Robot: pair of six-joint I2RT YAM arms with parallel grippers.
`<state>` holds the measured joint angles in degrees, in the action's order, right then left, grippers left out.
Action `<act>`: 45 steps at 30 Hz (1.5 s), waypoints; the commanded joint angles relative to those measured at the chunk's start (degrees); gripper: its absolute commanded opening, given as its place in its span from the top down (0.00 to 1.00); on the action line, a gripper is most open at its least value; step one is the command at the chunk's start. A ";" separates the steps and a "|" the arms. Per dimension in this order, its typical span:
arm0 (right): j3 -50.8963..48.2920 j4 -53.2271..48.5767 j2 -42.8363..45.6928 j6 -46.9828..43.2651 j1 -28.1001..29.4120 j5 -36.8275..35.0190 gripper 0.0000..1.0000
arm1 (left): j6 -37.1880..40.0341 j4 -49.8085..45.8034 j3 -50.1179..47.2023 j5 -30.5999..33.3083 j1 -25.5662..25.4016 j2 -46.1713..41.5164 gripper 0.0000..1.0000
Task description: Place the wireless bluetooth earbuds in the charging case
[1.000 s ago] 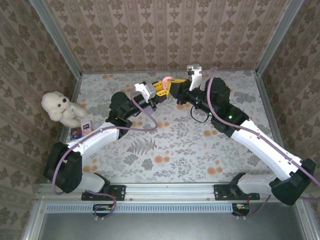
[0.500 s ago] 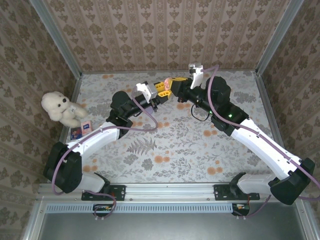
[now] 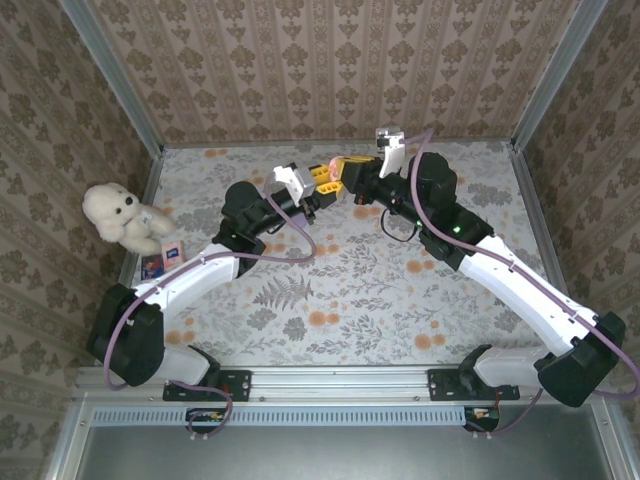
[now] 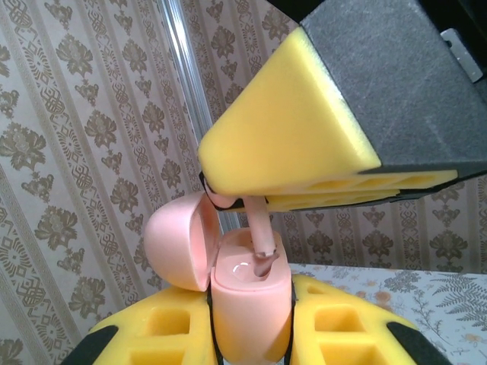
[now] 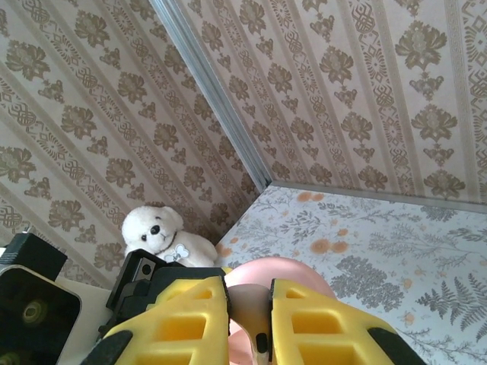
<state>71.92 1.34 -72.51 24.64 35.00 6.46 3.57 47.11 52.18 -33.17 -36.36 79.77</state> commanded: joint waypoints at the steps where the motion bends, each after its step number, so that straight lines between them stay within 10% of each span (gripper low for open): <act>1: -0.72 1.96 -0.71 1.11 -0.28 1.23 0.83 | -0.93 0.61 2.21 -0.63 -0.52 -1.39 1.00; 45: 6.31 -11.89 -4.58 -10.67 -0.02 6.70 0.87 | -1.20 -2.26 3.88 -0.15 -0.55 -0.72 1.00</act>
<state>78.83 -8.36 -77.01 14.68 34.37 11.16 2.92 42.39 53.69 -31.86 -36.25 79.79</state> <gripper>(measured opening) 0.136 0.210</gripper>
